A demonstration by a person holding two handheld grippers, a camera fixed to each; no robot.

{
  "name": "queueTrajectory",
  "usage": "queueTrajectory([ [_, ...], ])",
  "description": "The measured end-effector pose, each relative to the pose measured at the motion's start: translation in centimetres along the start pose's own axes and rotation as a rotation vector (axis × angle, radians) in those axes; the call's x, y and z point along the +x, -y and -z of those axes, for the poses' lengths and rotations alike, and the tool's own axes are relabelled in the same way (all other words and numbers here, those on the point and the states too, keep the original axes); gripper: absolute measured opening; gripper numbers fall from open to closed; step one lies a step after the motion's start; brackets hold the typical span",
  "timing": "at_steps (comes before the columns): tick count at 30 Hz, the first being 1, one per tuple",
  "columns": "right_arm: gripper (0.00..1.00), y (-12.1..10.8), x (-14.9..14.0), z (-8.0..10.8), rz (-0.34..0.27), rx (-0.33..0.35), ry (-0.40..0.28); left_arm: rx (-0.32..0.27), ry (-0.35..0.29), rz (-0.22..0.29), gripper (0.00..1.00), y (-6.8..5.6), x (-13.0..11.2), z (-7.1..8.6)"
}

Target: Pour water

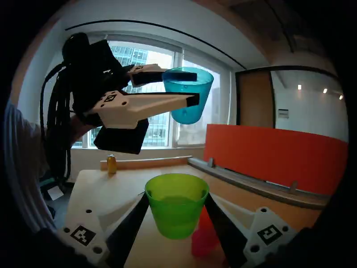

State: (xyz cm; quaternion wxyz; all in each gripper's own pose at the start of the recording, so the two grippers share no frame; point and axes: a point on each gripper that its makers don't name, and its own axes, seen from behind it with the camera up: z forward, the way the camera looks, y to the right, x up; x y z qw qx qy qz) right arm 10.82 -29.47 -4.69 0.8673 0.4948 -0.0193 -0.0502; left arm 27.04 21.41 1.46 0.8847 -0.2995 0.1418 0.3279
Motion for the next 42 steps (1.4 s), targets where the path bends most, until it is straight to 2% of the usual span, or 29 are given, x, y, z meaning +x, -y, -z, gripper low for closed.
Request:
queueTrajectory([
  [11, 0.89, -0.1, 0.2, 0.3, 0.0, -0.003, -0.005, -0.019, 0.018, 0.458, 0.86, 1.6, -1.8, -0.2],
  [14, 0.89, -0.1, 0.3, 0.3, 0.001, -0.005, -0.006, -0.028, 0.014, 0.553, 0.86, 1.8, -2.1, -0.2],
  [17, 0.89, -0.2, 0.4, 0.3, 0.001, -0.006, -0.007, -0.036, 0.005, 0.611, 0.86, 1.7, -2.4, -0.1],
  [20, 0.89, -0.3, 0.4, 0.2, -0.001, -0.008, -0.005, -0.041, 0.003, 0.633, 0.86, 1.4, -2.6, 0.1],
  [27, 0.89, -0.7, 0.2, 0.4, -0.01, -0.019, -0.004, -0.032, 0.025, 0.631, 0.86, 1.2, -4.0, 0.5],
  [35, 0.89, -1.9, 0.1, 1.3, -0.01, -0.045, 0.013, -0.031, 0.075, 0.663, 0.86, -0.1, -7.3, 1.5],
  [42, 0.89, -3.2, -0.3, 2.3, 0.001, -0.078, 0.038, -0.038, 0.119, 0.654, 0.87, -1.4, -9.8, 2.6],
])
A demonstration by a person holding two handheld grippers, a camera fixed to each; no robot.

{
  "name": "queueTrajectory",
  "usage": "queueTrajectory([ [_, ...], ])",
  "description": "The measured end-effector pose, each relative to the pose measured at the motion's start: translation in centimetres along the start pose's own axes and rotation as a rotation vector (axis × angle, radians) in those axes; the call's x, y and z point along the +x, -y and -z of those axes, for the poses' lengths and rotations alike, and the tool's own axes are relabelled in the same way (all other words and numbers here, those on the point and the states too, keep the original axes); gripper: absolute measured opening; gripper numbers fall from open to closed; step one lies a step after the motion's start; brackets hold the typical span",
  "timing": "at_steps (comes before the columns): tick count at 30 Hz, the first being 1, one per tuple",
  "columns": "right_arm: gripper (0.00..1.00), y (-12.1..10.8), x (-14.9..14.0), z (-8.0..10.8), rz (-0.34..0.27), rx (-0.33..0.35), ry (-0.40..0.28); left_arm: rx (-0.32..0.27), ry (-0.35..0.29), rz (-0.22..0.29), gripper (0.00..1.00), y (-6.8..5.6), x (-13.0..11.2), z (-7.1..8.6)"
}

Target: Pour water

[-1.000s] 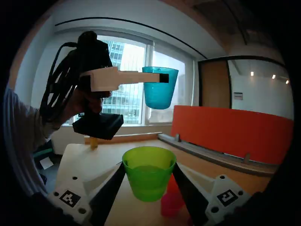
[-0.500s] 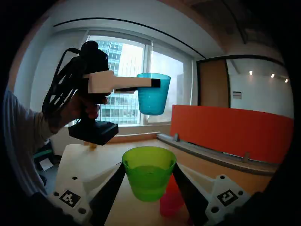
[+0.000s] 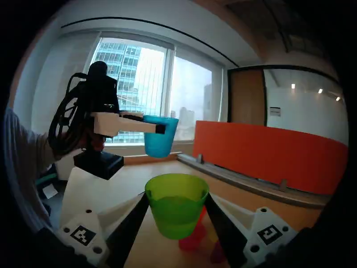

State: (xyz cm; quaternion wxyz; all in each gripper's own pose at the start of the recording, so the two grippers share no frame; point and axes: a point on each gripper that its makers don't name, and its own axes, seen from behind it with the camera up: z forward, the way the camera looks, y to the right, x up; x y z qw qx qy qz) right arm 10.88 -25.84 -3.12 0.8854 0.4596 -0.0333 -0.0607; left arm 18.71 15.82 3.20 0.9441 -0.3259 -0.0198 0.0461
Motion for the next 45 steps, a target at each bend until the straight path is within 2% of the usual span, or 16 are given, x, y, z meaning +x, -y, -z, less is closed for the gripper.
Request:
queueTrajectory([
  [11, 0.89, -1.9, -0.8, 1.5, 0.001, -0.041, 0.026, -0.001, 0.06, 0.004, 0.87, 0.3, -4.0, 0.7],
  [20, 0.89, -2.7, -1.0, 1.8, -0.007, -0.058, 0.035, -0.007, 0.085, 0.015, 0.87, 0.4, -5.5, 0.6],
  [32, 0.9, -2.3, -2.8, 1.7, -0.023, -0.032, 0.08, -0.016, 0.152, 0.002, 0.88, 0.3, -8.4, 0.3],
  [41, 0.9, -1.9, -4.7, 1.6, -0.031, -0.001, 0.139, -0.028, 0.221, -0.017, 0.88, 0.1, -11.0, -0.1],
  [45, 0.9, -1.7, -5.7, 1.6, -0.035, 0.018, 0.169, -0.047, 0.26, -0.026, 0.88, -0.3, -12.1, -0.3],
])
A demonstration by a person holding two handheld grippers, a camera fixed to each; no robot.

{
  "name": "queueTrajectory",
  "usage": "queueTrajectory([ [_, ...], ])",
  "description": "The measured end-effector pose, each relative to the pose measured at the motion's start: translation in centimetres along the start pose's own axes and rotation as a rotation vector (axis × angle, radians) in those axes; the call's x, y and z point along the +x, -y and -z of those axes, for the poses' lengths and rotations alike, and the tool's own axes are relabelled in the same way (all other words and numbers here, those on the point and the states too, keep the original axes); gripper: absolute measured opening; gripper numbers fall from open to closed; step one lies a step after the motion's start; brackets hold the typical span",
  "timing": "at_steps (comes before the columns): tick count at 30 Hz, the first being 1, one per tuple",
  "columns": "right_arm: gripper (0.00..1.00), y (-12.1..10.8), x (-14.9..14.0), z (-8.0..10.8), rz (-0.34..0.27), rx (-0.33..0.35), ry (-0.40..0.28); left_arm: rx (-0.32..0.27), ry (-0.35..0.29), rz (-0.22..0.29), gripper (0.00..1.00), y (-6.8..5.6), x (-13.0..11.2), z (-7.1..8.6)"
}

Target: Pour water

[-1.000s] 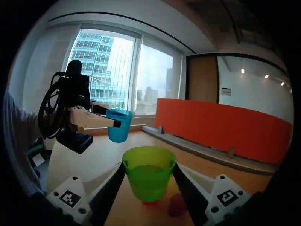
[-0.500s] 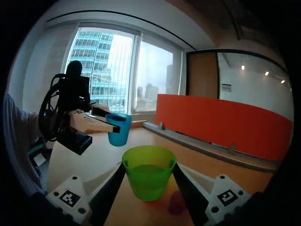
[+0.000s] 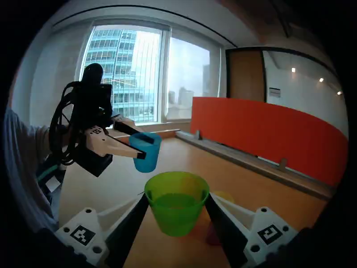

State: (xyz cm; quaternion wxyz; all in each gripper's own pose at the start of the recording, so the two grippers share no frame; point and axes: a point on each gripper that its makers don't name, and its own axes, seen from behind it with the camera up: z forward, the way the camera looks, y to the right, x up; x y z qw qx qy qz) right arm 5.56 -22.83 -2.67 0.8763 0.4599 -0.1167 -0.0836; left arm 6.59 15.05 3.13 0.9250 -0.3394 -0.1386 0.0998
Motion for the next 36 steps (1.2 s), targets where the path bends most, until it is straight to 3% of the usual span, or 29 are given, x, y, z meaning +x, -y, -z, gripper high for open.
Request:
queueTrajectory([
  [15, 0.9, 0.3, -2.5, -0.7, 0.021, 0.037, 0.093, -0.043, 0.133, -0.039, 0.88, -0.8, -4.0, -1.2],
  [36, 0.91, 0.6, -6.7, -1.6, 0.053, 0.069, 0.224, -0.087, 0.299, -0.094, 0.88, -1.1, -9.4, -1.5],
])
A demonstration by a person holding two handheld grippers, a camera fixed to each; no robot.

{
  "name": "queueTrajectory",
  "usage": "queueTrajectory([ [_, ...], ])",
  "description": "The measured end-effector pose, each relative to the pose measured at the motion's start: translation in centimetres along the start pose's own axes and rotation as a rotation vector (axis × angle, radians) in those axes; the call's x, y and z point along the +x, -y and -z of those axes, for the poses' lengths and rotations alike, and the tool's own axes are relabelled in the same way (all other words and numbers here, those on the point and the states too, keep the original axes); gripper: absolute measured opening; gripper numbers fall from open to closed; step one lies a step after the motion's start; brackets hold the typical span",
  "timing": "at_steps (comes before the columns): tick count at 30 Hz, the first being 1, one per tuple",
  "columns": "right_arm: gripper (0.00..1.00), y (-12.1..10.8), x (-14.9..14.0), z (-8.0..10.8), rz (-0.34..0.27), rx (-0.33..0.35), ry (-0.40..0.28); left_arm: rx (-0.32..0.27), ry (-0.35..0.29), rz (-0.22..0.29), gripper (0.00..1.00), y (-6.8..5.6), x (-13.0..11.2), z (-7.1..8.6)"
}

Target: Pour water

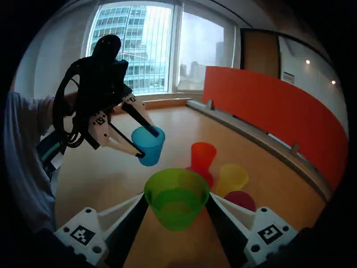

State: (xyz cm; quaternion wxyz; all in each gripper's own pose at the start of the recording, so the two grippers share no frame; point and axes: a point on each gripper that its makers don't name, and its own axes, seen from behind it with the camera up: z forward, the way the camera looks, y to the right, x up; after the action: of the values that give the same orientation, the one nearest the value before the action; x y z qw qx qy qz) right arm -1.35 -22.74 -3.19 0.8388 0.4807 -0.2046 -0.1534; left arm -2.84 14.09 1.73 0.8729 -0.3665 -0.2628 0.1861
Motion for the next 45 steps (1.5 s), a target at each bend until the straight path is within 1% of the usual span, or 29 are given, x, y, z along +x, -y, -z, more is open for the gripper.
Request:
queueTrajectory([
  [6, 0.91, 0.1, -1.1, -0.3, 0.002, 0.005, 0.026, -0.021, 0.035, 0.011, 0.88, -0.2, -1.1, -0.7],
  [14, 0.91, 0.0, -2.3, -0.9, 0.0, 0.006, 0.054, -0.039, 0.067, 0.015, 0.88, -0.4, -2.5, -1.7],
  [27, 0.91, -0.2, -3.4, -1.7, -0.012, 0.0, 0.072, -0.066, 0.075, 0.058, 0.89, -0.6, -4.0, -2.9],
  [33, 0.91, -0.1, -3.6, -2.1, -0.014, 0.0, 0.079, -0.073, 0.072, 0.069, 0.89, -0.7, -4.4, -3.2],
  [39, 0.91, 0.0, -3.9, -2.4, -0.021, 0.004, 0.084, -0.078, 0.078, 0.078, 0.89, -0.5, -4.8, -3.2],
  [43, 0.91, 0.1, -4.2, -2.5, -0.018, 0.004, 0.091, -0.086, 0.096, 0.089, 0.92, -0.6, -5.6, -3.1],
  [45, 0.91, 0.1, -4.4, -2.6, -0.018, 0.005, 0.093, -0.091, 0.102, 0.098, 0.96, -0.7, -5.8, -3.1],
])
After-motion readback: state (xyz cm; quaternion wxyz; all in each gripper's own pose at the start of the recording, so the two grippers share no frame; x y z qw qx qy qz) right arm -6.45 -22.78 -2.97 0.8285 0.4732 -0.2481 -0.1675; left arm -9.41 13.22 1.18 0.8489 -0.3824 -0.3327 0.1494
